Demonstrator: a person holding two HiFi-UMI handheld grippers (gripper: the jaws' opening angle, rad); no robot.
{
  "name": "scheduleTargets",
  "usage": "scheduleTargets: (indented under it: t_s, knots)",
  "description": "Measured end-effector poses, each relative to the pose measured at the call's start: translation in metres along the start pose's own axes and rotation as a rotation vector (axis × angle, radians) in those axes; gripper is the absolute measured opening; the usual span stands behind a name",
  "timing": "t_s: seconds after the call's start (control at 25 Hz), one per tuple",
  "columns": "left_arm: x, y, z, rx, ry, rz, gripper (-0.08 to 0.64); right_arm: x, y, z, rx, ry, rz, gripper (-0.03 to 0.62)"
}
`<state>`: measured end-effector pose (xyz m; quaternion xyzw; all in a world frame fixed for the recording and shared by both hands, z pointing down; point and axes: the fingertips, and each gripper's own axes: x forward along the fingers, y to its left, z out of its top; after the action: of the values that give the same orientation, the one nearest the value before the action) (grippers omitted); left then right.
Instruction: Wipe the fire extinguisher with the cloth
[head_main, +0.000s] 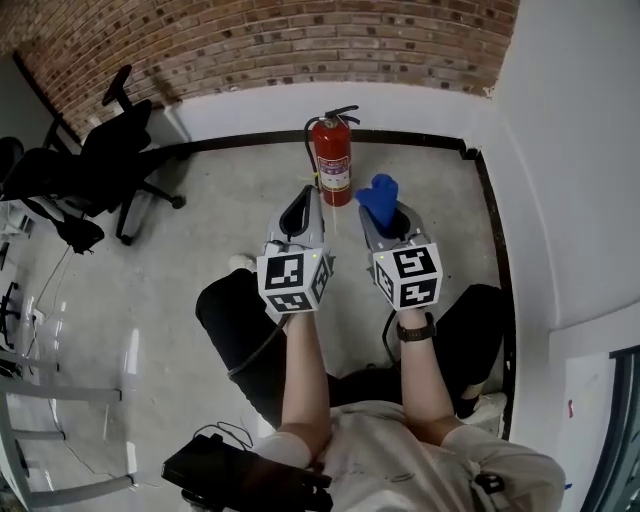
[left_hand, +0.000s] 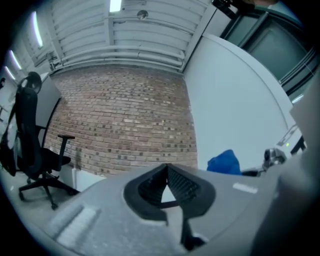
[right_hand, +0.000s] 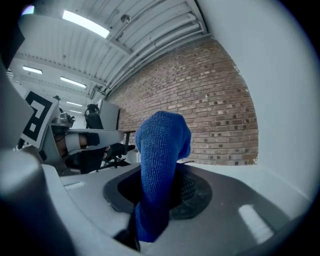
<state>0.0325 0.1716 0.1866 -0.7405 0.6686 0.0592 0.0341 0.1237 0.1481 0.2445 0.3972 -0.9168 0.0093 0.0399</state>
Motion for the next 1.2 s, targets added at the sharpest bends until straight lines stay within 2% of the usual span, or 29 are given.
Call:
scheduleTargets:
  t_s: [0.16,0.4,0.6,0.88,1.0,1.08,1.2]
  knots:
    - [0.046,0.032,-0.025,-0.017,0.041,-0.005,0.003,0.057,-0.003,-0.016,0.007,0.052,0.006,0.107]
    - [0.106,0.077,-0.031,-0.035,0.022,-0.02,0.003,0.121,-0.03,-0.014,0.069,0.051,-0.031,0.106]
    - [0.159,0.1,-0.041,-0.041,0.028,-0.045,0.003,0.166,-0.042,-0.029,0.076,0.102,0.006,0.106]
    - [0.236,0.127,-0.066,-0.019,0.007,-0.114,0.003,0.24,-0.072,-0.06,-0.031,0.169,0.132,0.115]
    - [0.253,0.138,-0.077,-0.007,0.022,-0.127,0.003,0.266,-0.09,-0.073,-0.069,0.191,0.088,0.114]
    - [0.261,0.149,-0.086,0.004,0.039,-0.131,0.003,0.289,-0.095,-0.091,-0.087,0.255,0.066,0.115]
    - [0.273,0.169,-0.104,0.01,0.07,-0.122,0.003,0.326,-0.085,-0.113,-0.055,0.346,0.121,0.115]
